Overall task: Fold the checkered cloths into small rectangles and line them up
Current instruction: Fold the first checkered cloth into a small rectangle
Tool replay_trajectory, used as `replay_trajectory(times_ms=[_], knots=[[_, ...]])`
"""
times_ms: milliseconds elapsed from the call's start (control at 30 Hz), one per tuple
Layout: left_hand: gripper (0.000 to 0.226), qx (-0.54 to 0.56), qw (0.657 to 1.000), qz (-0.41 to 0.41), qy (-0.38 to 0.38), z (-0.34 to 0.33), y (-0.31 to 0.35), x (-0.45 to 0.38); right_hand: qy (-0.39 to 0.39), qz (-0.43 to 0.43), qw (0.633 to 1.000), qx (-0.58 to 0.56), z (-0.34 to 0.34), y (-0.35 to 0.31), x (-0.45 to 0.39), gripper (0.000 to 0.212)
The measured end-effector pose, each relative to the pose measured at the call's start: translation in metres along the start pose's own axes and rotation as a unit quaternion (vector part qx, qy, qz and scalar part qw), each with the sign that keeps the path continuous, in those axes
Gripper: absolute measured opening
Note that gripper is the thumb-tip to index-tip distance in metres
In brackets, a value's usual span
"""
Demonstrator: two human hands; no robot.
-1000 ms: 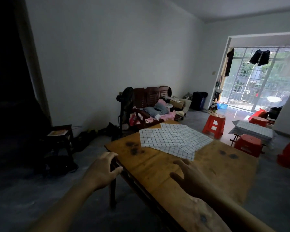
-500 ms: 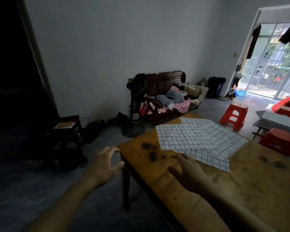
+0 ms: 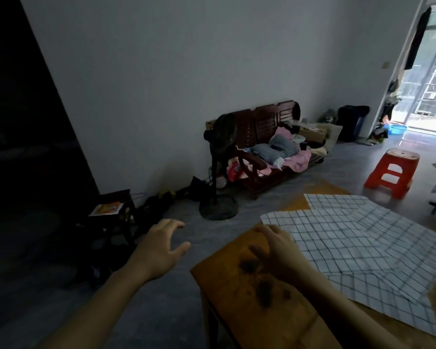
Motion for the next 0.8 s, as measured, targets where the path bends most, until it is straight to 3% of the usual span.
replay_trajectory(times_ms=[167,533,800], knots=[[0.052,0.019,1.0,-0.003,-0.004,0.006,-0.069,-0.07,-0.007,-0.014,0.999,0.029,-0.028,-0.027,-0.08,0.056],[0.048,0.052,0.995,-0.087,-0.011,0.063,-0.199,-0.24,0.06,-0.066,0.996,0.026,-0.048,-0.121,-0.26,0.053],[0.045,0.073,0.991,-0.106,-0.02,0.055,-0.256,-0.349,0.075,-0.095,0.993,0.013,-0.072,-0.117,-0.367,0.042]])
Point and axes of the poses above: each hand's wrist, its own x-axis away from the middle knuckle, its own z-axis out of the back of the hand, y = z × x, the point moved 5 cm from there along -x, towards the middle knuckle
